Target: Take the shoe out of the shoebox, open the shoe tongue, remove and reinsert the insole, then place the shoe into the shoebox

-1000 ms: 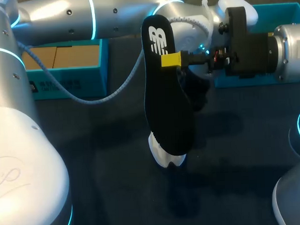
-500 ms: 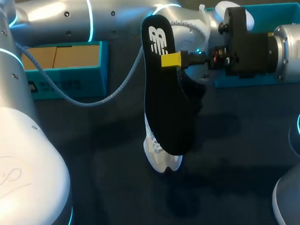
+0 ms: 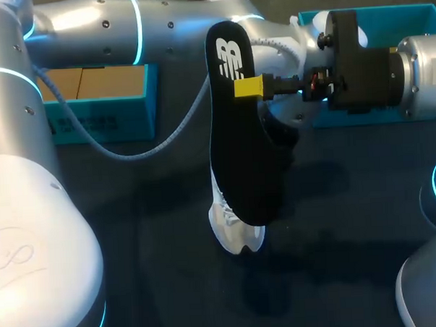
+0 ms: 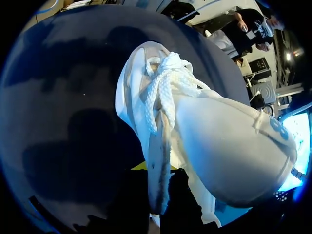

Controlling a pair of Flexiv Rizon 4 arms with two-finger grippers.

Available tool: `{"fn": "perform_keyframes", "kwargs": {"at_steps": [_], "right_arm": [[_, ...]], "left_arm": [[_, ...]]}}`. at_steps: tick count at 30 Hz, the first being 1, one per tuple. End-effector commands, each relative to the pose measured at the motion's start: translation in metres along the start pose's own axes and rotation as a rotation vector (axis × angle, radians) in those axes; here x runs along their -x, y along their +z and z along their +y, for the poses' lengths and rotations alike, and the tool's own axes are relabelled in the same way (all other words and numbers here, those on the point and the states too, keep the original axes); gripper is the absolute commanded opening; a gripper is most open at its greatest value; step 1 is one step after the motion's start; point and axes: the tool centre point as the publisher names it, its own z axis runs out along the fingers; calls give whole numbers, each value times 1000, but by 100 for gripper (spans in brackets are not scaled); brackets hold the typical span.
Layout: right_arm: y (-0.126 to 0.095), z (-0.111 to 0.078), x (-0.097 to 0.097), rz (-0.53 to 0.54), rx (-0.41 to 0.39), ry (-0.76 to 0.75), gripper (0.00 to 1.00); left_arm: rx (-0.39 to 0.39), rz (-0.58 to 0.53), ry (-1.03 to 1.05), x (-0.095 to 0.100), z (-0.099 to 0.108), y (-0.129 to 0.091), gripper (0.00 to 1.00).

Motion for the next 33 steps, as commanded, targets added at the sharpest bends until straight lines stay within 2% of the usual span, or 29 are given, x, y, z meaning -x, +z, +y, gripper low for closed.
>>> {"fn": "perform_keyframes", "kwargs": {"at_steps": [1, 3, 4, 5, 6, 11, 16, 20, 33], "right_arm": [[2, -1, -1, -5, 0, 3, 0], [2, -1, -1, -5, 0, 3, 0], [2, -1, -1, -5, 0, 3, 0], [2, -1, -1, -5, 0, 3, 0], [2, -1, -1, -5, 0, 3, 0], [2, -1, -1, -5, 0, 3, 0], [2, -1, -1, -5, 0, 3, 0], [2, -1, -1, -5, 0, 3, 0], [2, -1, -1, -5, 0, 3, 0]], "left_arm": [[-6, 9, 5, 4, 2, 2, 42], [-5, 7, 10, 4, 1, -1, 48], [-6, 1, 13, 3, 1, -3, 62], [-3, -3, 13, 1, 0, -6, 84], [1, -11, 12, 0, -1, -9, 100], [28, -70, 7, -9, -1, -32, 100], [51, -149, -4, -14, 9, -60, 100], [15, -207, -42, -18, 13, -80, 100], [15, -207, -42, -18, 13, -80, 100]]}}
